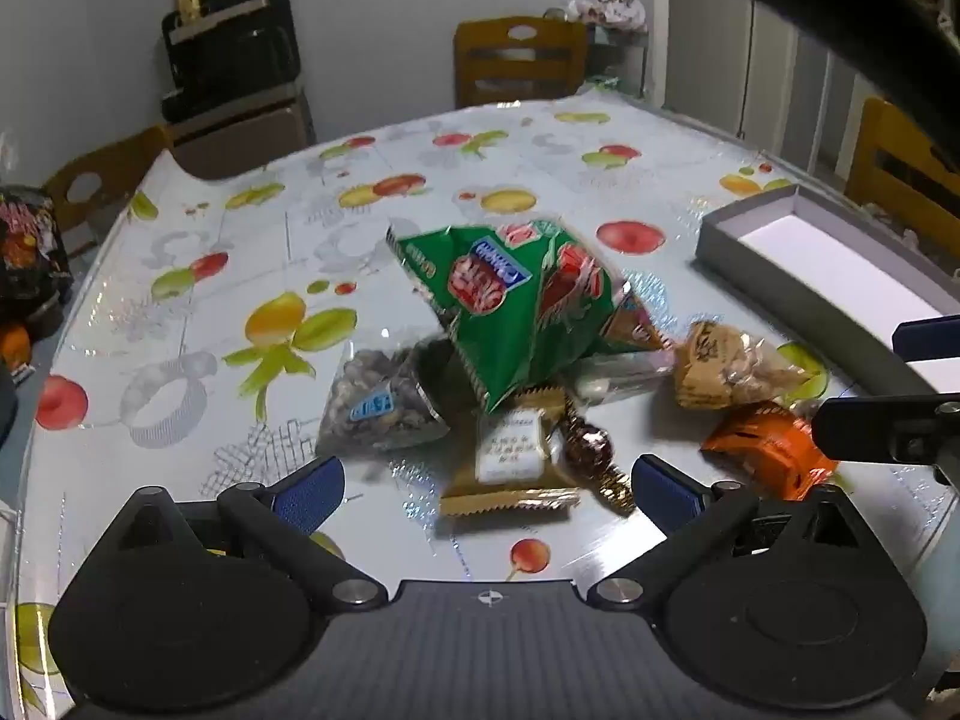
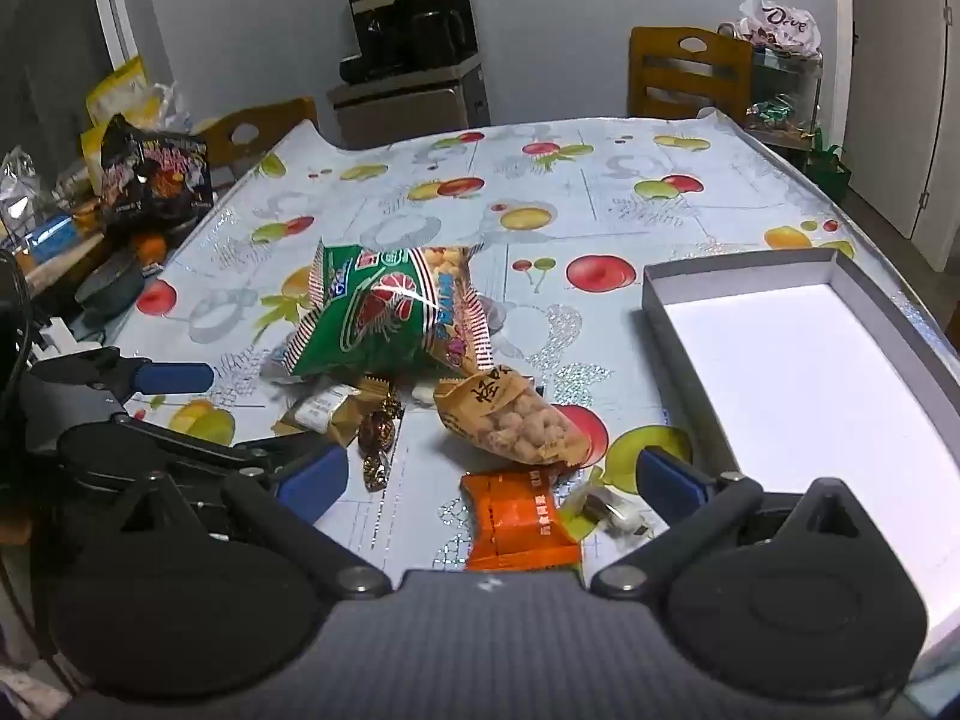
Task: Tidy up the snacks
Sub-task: 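Move both grippers toward the snack pile on the table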
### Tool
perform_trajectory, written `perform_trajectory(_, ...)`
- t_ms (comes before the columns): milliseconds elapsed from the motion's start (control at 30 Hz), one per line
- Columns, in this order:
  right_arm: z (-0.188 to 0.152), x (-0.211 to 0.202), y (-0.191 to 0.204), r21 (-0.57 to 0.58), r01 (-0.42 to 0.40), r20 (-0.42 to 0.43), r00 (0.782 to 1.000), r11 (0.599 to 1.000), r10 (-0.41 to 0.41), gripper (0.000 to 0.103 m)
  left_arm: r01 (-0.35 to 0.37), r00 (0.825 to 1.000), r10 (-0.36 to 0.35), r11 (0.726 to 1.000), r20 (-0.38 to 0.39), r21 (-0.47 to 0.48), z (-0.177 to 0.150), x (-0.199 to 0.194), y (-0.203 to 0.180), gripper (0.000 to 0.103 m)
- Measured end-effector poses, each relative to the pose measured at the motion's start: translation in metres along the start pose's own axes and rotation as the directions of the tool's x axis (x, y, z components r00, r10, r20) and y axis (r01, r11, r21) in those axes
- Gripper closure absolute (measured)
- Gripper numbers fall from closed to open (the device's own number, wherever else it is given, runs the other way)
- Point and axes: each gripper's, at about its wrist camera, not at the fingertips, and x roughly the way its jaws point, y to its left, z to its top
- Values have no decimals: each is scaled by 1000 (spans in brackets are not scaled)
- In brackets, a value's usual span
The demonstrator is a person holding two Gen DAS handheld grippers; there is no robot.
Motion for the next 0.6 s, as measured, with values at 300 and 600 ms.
perform_trajectory(300, 2, 20, 4, -16, 9, -32, 999, 1000, -9, 0, 17, 998, -19, 999, -64, -40, -5, 22, 0, 0)
perform_trajectory(600, 6, 26, 1, -17, 10, -43, 999, 1000, -11, 0, 55, 996, -58, 997, -64, -51, -3, 26, 4, 0)
